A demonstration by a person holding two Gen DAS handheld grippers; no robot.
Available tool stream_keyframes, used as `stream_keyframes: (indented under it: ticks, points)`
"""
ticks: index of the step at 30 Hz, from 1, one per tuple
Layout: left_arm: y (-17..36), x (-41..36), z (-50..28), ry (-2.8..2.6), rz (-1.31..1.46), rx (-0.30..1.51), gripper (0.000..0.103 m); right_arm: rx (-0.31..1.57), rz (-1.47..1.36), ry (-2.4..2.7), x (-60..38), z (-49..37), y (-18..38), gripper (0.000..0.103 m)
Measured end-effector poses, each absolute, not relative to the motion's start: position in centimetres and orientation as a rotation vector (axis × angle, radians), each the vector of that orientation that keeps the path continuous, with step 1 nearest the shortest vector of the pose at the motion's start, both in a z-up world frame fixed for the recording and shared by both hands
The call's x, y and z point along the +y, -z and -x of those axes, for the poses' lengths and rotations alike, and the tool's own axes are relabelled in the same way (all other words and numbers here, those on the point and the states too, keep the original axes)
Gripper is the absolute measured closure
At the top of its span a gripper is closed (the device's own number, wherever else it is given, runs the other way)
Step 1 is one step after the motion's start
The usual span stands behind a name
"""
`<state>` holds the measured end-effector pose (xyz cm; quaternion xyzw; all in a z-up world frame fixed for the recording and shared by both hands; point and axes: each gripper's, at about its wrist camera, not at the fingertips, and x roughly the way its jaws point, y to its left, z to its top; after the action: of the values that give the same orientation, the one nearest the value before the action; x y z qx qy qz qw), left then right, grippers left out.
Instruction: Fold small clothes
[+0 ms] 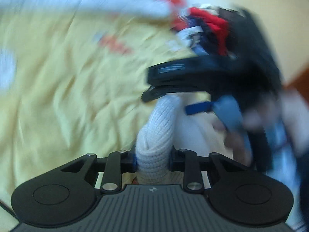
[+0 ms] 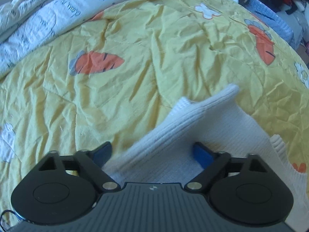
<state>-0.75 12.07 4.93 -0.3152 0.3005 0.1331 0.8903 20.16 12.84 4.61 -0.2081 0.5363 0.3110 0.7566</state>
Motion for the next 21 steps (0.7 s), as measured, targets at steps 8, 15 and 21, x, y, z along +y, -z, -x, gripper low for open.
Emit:
stream_keyframes:
  ticks: [8,15,21]
  points:
    - [-4.5,-2.1,1.1,-0.280,-0.249,0.450,0.077,1.172,0.548,-0.692,11.7,-20.7,-7.1,0.061]
    - [-3.5,-4.3,0.9,-0.294,-0.414,0.439,0.077,1.209,0.602,-0.669,12.0,-20.3,-6.6,0.056]
    - [-3.7,-4.8,0.8,-0.294,-0.446,0.436,0.077,1.117,0.646,-0.771,10.1,-19.1,-7.4,0.075]
